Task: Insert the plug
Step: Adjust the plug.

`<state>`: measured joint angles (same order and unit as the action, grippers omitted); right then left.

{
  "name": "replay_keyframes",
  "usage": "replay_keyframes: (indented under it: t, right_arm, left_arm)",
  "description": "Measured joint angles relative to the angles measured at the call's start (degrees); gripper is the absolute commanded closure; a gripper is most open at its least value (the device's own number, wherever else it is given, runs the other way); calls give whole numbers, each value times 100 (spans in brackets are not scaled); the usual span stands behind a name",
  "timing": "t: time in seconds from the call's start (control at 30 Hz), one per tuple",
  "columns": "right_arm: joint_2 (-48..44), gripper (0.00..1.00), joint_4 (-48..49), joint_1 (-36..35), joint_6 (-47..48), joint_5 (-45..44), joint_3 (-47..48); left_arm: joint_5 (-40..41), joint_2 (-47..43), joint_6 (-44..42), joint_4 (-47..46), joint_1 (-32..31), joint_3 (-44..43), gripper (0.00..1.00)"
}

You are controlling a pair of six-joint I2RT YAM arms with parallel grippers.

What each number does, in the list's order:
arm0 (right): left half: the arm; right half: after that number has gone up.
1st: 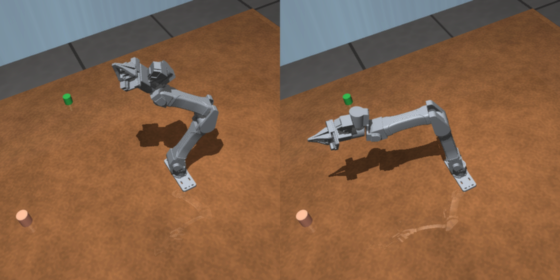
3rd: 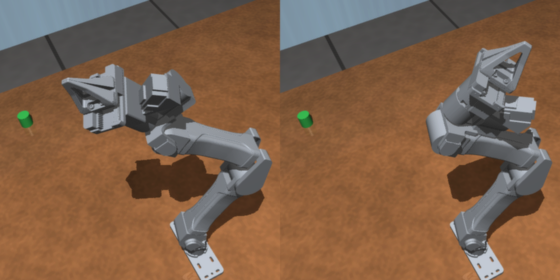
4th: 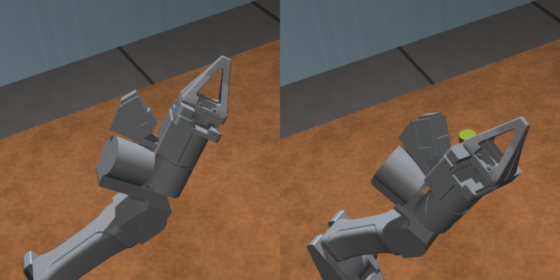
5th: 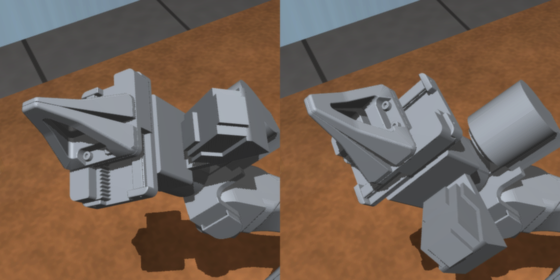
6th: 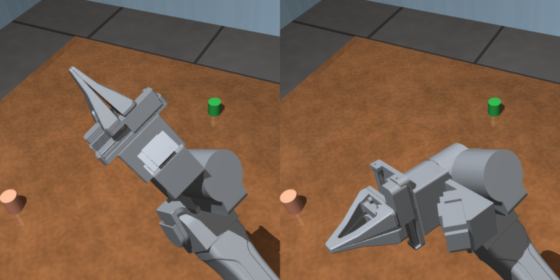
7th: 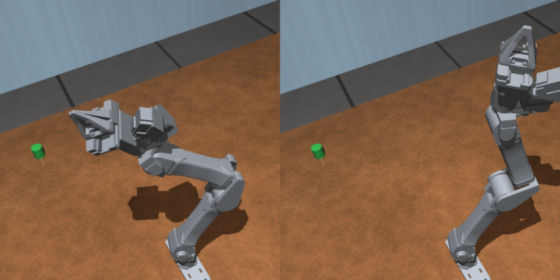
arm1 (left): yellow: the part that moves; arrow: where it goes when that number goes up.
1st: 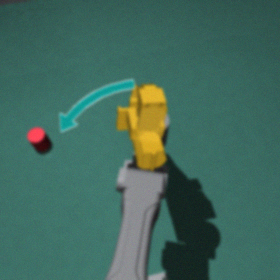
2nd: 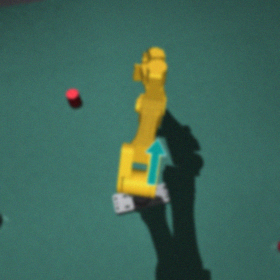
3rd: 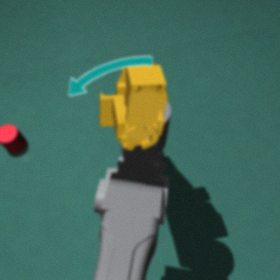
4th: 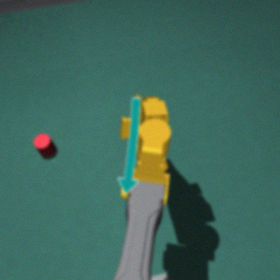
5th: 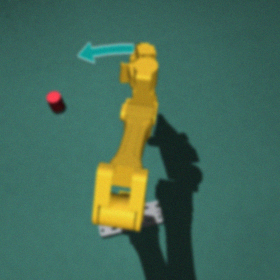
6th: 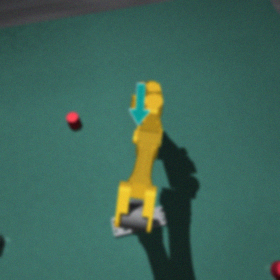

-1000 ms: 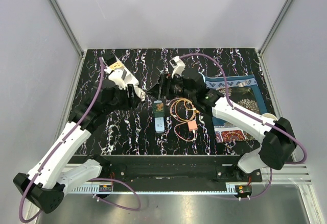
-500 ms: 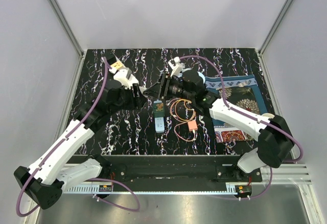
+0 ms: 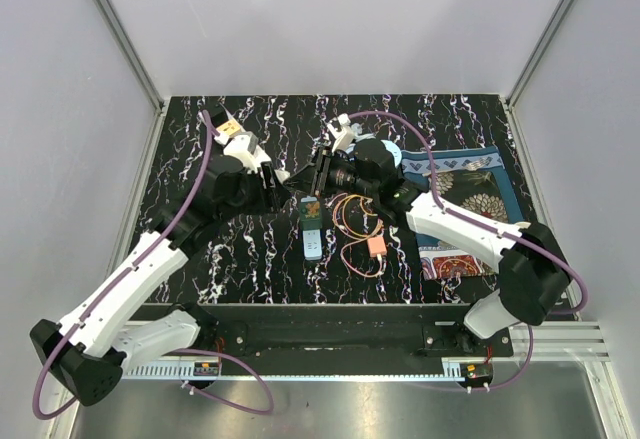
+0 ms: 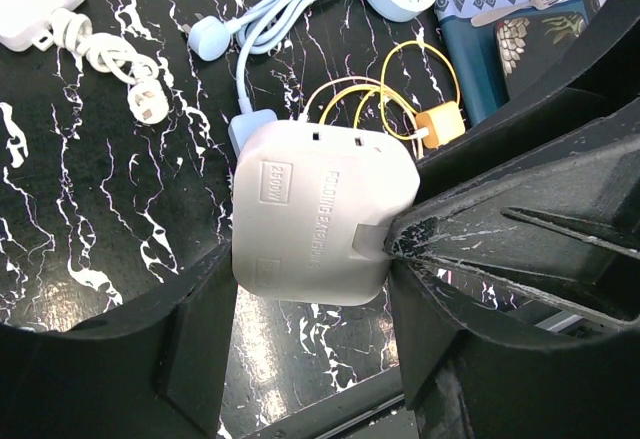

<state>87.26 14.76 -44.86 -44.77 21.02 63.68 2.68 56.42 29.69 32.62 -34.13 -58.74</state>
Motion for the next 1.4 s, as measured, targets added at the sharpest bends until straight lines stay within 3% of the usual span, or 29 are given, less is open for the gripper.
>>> replay_keyframes:
  t: [0.13, 0.23, 0.27, 0.3, 0.4, 0.57, 0.8, 1.0, 1.2, 1.4]
  right_arm:
    - [33, 86, -9, 17, 59, 48, 0]
    - [72, 100, -7, 37, 101, 107, 2]
    - [72, 100, -7, 37, 127, 105, 2]
    - [72, 100, -9, 39, 138, 103, 2]
    - [48, 100, -20, 33, 157, 120, 2]
    - [-181, 100, -426, 48, 295, 155, 4]
    - [-710, 100, -776, 302, 404, 409, 4]
    - [-1084, 100, -785, 422, 479, 846, -7]
    - [-1373, 100, -695, 472, 514, 1209, -149]
    - [-1449, 100, -538, 492, 509, 1451, -330]
  left_arm:
    - [15, 90, 66, 7, -26, 0, 80]
    - [66, 92, 87, 26, -35, 4, 67]
    - [81, 87, 94, 24, -37, 9, 60]
    - [94, 72, 98, 22, -39, 13, 44]
    - [151, -39, 107, 11, -50, 68, 21]
    - [339, -514, -15, -87, -68, 199, 1]
    - [-138, -1410, -520, -627, 424, 494, 1]
    - [-2179, -1523, -575, -1792, 1255, 966, 1]
    - [-3888, -1062, -179, -2935, 1314, 1154, 1]
    - [-4830, -706, 542, -4011, 1314, 1318, 16]
